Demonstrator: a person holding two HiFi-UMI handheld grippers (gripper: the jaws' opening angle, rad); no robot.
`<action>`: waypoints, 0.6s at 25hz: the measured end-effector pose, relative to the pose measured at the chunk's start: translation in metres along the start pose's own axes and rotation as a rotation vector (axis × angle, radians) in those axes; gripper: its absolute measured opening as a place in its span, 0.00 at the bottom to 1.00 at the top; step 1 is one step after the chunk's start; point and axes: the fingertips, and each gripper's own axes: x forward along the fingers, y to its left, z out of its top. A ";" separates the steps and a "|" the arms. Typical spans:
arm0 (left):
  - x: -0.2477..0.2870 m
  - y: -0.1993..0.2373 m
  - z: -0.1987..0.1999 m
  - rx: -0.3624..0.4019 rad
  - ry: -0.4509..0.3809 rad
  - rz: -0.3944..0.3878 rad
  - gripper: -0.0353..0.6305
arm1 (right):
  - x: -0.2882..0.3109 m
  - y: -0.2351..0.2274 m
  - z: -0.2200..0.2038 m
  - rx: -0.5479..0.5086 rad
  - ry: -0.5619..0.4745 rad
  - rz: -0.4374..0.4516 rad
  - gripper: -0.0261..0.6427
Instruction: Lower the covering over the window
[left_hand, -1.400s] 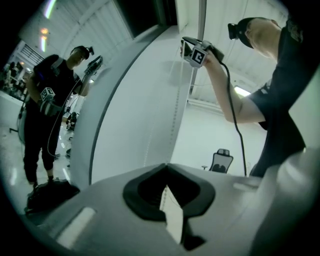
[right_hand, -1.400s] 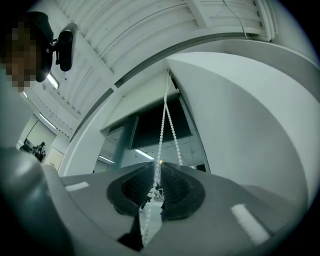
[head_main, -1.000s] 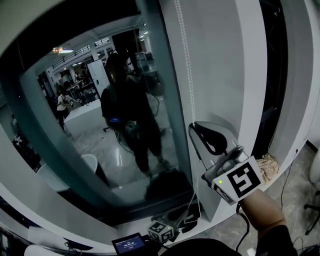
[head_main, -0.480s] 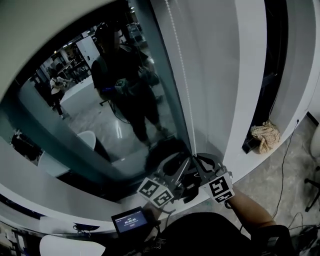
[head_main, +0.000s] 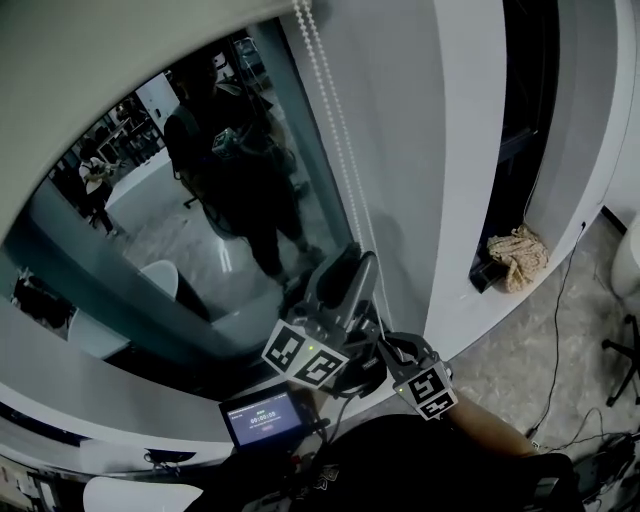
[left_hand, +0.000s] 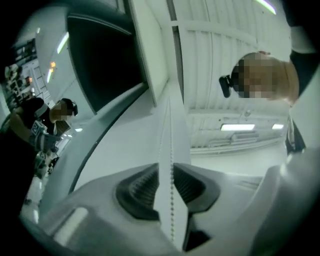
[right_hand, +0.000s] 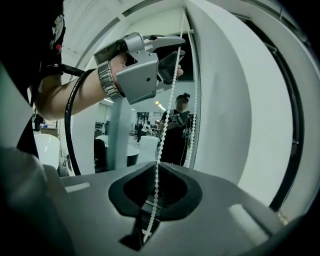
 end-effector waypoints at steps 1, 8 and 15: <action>0.003 -0.003 -0.001 -0.007 -0.005 -0.013 0.14 | -0.001 -0.003 -0.001 0.011 0.000 -0.004 0.06; -0.006 -0.003 -0.032 -0.047 0.075 -0.025 0.08 | -0.008 0.002 -0.035 0.071 0.114 0.045 0.07; -0.069 0.022 -0.111 -0.137 0.304 0.072 0.07 | -0.043 -0.030 0.035 0.418 -0.161 0.043 0.11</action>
